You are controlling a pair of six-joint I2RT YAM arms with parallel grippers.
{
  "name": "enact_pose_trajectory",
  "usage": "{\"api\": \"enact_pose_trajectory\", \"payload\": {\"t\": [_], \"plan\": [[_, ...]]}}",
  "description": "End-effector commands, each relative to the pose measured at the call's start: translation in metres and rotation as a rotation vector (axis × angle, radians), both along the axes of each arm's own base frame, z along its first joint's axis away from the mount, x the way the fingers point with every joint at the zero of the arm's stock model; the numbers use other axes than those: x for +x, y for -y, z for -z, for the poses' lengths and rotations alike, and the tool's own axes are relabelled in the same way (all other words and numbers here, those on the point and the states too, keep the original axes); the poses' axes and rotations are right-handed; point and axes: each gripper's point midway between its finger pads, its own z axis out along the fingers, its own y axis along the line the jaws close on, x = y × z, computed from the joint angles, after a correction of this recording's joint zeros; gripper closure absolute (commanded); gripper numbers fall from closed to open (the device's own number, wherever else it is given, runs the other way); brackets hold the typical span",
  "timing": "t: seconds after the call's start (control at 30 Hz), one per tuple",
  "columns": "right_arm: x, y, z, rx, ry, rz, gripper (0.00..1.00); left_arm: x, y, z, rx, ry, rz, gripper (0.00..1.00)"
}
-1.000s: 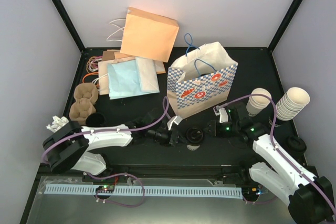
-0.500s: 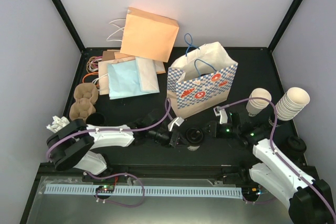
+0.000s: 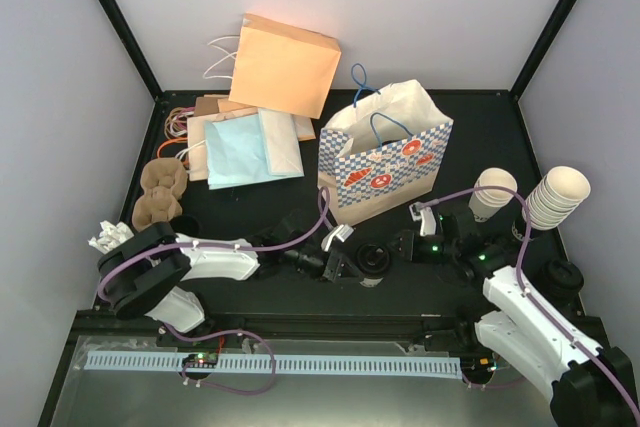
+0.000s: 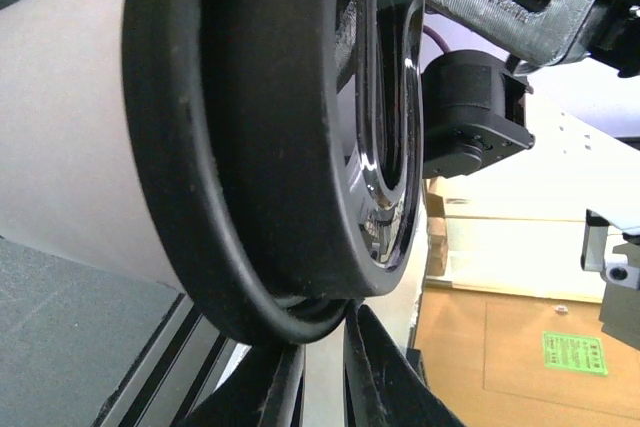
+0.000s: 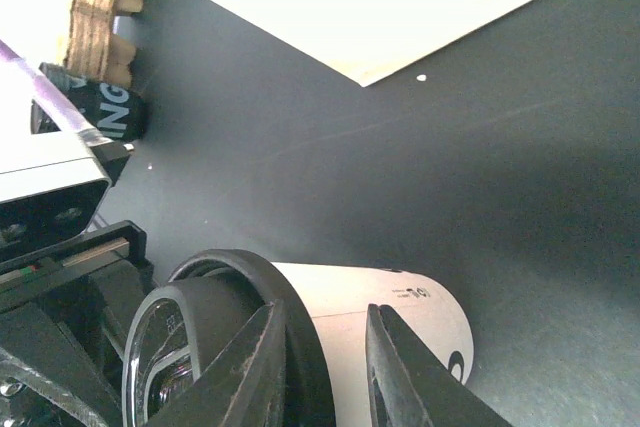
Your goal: Pack the takeout coffee
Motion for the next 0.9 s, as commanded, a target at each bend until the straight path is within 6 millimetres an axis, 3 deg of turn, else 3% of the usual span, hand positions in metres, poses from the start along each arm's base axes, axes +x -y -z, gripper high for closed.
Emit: {"api": "enact_pose_trajectory", "payload": {"t": [0.0, 0.27, 0.67, 0.87], "plan": [[-0.022, 0.025, 0.030, -0.184, -0.158, 0.042, 0.74, 0.009, -0.019, 0.055, 0.223, -0.010, -0.100, 0.89], [-0.006, 0.025, 0.004, -0.206, -0.108, 0.063, 0.73, 0.022, -0.008, 0.020, 0.187, 0.060, -0.105, 0.86], [0.009, 0.040, -0.019, -0.264, -0.048, 0.164, 0.67, 0.031, -0.006, -0.023, 0.130, 0.149, -0.112, 0.69], [0.015, 0.043, -0.044, -0.296, 0.004, 0.159, 0.65, 0.037, -0.011, -0.034, 0.156, 0.207, -0.124, 0.68]]}}
